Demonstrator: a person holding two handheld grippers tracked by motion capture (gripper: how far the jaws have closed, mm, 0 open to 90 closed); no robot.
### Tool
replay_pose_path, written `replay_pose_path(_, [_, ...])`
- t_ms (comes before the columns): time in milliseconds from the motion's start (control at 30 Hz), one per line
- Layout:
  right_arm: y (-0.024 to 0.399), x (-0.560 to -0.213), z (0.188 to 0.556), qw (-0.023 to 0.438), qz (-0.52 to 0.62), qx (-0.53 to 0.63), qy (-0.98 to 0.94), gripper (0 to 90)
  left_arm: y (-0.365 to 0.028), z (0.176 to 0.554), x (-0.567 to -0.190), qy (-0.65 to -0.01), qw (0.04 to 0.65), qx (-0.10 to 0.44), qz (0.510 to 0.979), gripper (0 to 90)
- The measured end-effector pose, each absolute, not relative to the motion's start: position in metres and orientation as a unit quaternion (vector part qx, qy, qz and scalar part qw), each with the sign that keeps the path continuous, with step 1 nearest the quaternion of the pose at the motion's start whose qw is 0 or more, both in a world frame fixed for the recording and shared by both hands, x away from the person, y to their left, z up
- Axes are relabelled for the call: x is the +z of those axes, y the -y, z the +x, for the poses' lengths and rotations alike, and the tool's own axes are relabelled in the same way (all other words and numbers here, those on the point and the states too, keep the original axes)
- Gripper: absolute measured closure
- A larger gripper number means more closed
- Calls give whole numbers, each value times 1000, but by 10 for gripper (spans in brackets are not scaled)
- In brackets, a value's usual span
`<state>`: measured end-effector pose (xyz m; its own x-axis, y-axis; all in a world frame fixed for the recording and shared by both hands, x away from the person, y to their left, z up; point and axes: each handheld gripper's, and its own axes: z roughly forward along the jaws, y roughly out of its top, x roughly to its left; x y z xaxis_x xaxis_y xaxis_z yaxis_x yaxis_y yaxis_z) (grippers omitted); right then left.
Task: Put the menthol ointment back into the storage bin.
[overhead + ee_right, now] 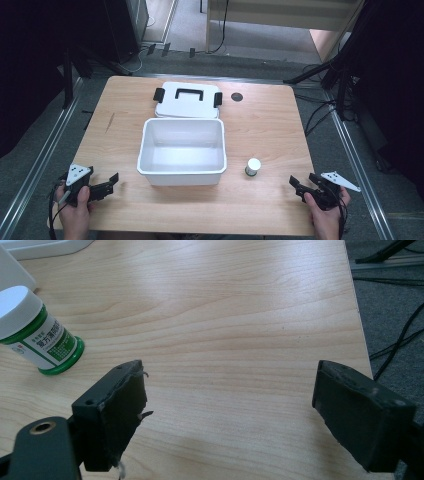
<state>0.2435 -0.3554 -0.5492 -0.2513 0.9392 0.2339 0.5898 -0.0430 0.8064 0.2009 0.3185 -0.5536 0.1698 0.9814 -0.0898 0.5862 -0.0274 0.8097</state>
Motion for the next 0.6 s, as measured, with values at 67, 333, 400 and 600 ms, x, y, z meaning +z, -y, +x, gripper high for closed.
replay_pose_path(67, [355,-549,244,203,579,432,-661,141,-318,202,-554,-589,372,263,668,77])
replay_pose_path(333, [355,-549,243,201,579,432,-662,141,-317,202,-554,-589,371,265,667,77])
replay_pose_path(400, [355,-549,243,200,576,429,-666,141,-317,201,-554,-587,374,266,667,77])
replay_pose_path(600, [351,-549,246,189,568,408,-689,144,-317,200,-554,-585,377,267,666,77])
